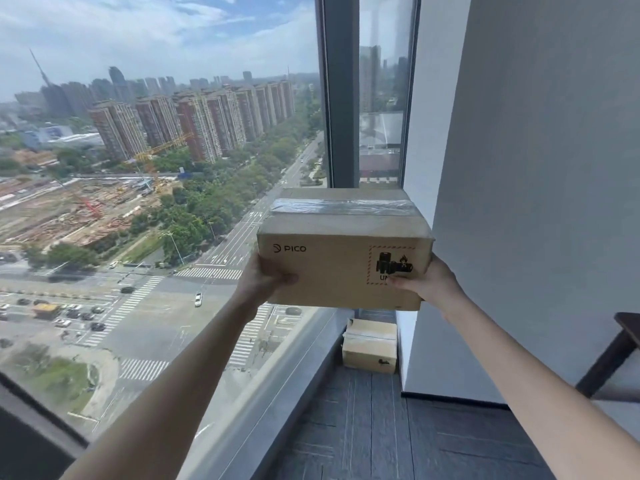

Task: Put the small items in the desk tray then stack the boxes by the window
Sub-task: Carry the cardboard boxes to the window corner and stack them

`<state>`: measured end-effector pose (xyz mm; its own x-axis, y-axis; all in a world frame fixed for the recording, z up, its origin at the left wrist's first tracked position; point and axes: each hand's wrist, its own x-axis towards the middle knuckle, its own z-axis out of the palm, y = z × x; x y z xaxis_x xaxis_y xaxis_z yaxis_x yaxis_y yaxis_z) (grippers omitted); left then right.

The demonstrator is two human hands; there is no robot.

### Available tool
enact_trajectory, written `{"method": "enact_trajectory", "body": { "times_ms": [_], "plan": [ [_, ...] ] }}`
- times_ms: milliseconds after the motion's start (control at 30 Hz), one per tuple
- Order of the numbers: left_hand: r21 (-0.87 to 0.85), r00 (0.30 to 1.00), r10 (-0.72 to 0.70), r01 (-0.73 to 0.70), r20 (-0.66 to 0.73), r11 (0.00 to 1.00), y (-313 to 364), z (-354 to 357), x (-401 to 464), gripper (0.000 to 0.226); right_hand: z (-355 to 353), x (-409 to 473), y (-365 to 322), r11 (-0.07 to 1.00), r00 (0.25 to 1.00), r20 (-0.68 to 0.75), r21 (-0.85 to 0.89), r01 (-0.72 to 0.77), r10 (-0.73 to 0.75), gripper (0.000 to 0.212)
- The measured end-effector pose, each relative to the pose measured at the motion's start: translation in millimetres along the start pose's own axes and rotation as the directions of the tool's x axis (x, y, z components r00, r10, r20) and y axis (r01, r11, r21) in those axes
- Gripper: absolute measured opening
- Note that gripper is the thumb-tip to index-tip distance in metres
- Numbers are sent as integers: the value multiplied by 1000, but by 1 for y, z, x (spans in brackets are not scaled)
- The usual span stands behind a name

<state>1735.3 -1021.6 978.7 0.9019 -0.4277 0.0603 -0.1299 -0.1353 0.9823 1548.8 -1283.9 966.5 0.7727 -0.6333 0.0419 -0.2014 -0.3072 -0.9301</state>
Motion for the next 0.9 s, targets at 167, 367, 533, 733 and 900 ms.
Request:
{"method": "enact_trajectory", "body": {
  "times_ms": [167,367,533,733,900],
  "plan": [
    [-25,996,-63,65,64,998,-64,19,131,68,38,108,35,996,996,-38,-43,-81,80,60],
    [-4,977,-126,129,174,992,-137,50,296,75,81,247,82,974,973,-87,-55,-218,213,60],
    [73,948,-223,212,229,975,-187,74,389,79,104,332,132,941,940,-83,-54,-335,330,72],
    [143,915,-299,269,272,953,-248,122,453,74,117,393,204,900,899,-53,-24,-436,434,66],
    [178,887,-360,319,289,931,-297,165,483,74,120,427,271,863,864,-6,62,-502,503,69]
  ]
}}
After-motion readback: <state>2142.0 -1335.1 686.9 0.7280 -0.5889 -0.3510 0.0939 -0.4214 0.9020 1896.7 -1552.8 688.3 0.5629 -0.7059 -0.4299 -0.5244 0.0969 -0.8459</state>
